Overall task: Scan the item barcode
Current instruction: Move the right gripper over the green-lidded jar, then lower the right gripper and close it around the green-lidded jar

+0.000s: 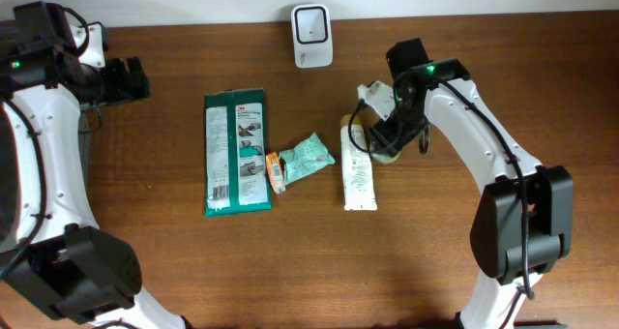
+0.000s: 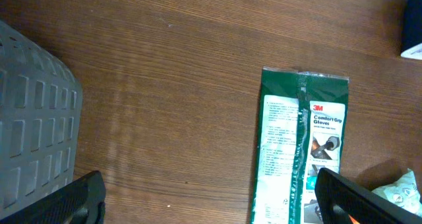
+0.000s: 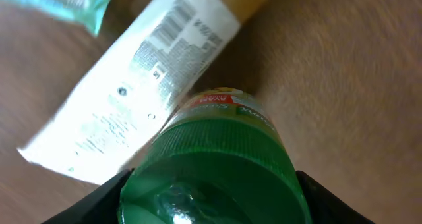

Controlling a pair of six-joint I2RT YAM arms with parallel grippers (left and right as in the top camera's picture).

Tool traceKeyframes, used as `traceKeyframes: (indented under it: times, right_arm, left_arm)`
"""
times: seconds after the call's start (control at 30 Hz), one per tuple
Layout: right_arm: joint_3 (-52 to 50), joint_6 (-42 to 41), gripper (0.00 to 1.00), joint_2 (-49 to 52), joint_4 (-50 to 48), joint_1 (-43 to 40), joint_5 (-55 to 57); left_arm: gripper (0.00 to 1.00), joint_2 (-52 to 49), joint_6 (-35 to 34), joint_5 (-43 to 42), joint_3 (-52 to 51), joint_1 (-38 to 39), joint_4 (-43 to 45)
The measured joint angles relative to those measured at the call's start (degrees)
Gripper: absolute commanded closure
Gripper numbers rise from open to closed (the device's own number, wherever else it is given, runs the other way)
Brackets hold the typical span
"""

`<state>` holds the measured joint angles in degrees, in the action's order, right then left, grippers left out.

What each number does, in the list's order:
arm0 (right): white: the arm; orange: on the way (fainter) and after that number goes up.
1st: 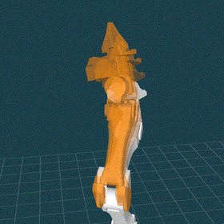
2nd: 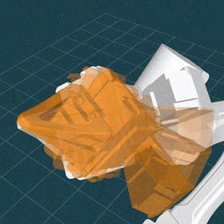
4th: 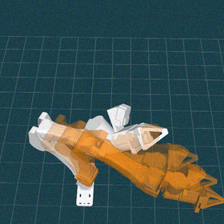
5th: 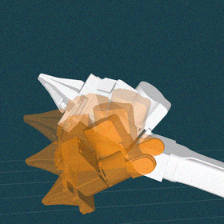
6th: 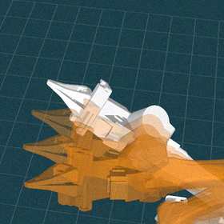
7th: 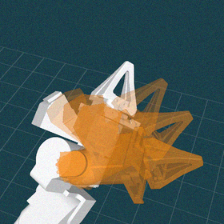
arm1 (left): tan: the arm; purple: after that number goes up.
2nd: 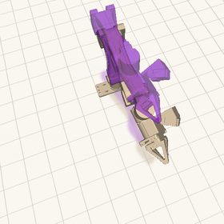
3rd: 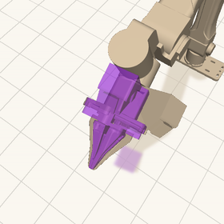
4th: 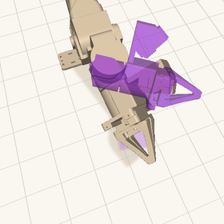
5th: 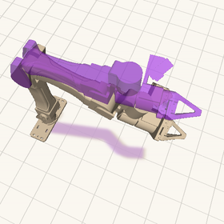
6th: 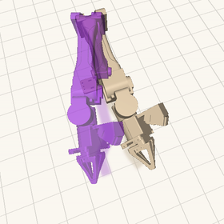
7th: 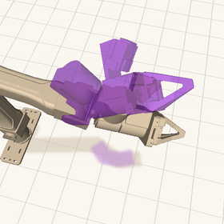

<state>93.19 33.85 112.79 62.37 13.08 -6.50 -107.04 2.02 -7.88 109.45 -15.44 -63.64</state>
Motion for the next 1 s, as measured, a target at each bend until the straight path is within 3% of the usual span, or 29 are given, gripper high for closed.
traceKeyframes:
  times: [0.2, 0.23, 0.33, 0.4, 0.5, 0.63, 0.8, 1.0]
  right_arm:
    - [0.00, 21.68, 0.19, -0.02, -0.04, -0.83, 0.00]
    - [0.00, 23.63, 0.12, -0.02, -0.04, -1.46, 0.00]
    - [0.00, 25.92, 0.00, -0.02, -0.15, -3.98, -0.46]
    - [0.00, 23.32, 0.02, -0.02, -1.01, -4.96, -1.29]
    - [1.27, 10.38, 0.02, 0.00, -3.34, -5.07, -2.14]
    - [5.35, -18.40, 0.01, 0.00, -3.85, -5.05, -5.88]
    - [3.74, -40.28, 0.02, 0.00, -4.74, -4.37, -8.44]
    - [0.28, -61.31, 0.02, 0.00, -4.76, 0.20, 0.55]
  left_arm:
    - [0.01, 0.00, 0.00, 0.02, 0.02, 0.00, 0.00]
    - [0.01, 0.00, 0.00, 0.00, 0.00, 0.00, 0.00]
    - [0.01, 0.00, 0.02, 0.00, 0.00, 0.00, 0.00]
    - [0.01, 0.00, 0.15, 0.02, 0.00, 0.00, 0.00]
    - [0.01, 0.00, 0.15, 0.02, 0.00, 0.00, -0.02]
    - [0.01, 0.00, 0.15, 0.00, 0.00, 0.00, 0.00]
    - [0.01, 0.00, 0.17, 0.02, 0.00, 0.00, 0.00]
    - [0.01, 0.00, 0.17, 0.02, 0.00, 0.00, 0.00]
